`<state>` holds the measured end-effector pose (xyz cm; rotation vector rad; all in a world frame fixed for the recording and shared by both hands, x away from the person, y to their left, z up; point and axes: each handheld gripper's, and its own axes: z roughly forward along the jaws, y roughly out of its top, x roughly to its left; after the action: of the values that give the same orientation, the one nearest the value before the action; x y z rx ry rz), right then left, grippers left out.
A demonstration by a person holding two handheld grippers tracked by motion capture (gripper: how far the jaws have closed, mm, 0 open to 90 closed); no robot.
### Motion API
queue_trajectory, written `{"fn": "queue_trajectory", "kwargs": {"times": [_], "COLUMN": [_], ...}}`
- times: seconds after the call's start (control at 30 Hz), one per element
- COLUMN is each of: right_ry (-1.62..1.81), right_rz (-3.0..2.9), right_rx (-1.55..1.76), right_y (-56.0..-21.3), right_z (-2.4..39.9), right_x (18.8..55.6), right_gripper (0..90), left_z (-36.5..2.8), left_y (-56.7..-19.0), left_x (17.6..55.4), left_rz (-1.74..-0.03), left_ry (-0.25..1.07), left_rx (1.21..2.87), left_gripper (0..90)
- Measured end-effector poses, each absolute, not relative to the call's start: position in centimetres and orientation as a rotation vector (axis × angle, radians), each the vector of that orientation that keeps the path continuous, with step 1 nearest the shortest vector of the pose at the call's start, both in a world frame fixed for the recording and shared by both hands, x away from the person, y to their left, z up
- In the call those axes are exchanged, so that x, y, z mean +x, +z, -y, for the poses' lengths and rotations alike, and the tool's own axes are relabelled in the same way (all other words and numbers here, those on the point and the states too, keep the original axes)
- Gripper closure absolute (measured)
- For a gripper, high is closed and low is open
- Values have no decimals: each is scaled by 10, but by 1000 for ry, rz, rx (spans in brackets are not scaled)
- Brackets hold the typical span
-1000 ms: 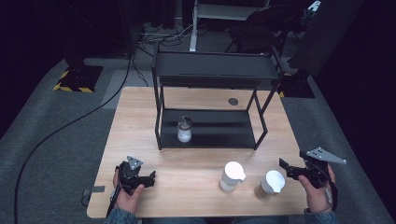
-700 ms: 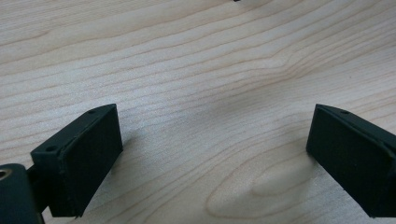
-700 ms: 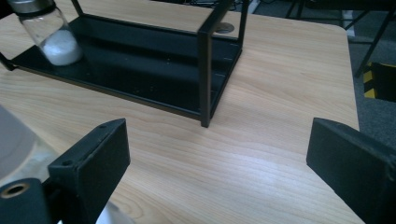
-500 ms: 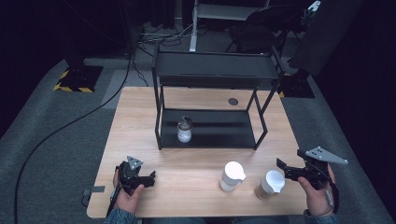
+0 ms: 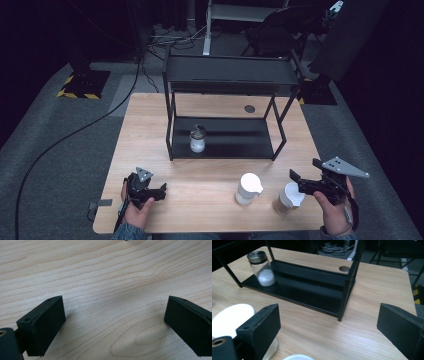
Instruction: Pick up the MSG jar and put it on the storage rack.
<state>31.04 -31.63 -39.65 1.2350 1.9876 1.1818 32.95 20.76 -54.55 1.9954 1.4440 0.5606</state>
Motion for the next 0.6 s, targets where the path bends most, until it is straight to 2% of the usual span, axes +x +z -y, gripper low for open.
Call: {"fn": "queue_trajectory", "kwargs": {"times": [0.6], "right_ry": [1243], "right_rz": [-2037], "right_rx": [1154], "right_y": [-388], "right_z": [269], "right_x": [303], "right_gripper": [51], "left_z": [-208], "left_y": [-546], "left_x": [330], "left_rz": [-1445], "left_ry": [560], "left_rx": [1994], "left_gripper": [33]}}
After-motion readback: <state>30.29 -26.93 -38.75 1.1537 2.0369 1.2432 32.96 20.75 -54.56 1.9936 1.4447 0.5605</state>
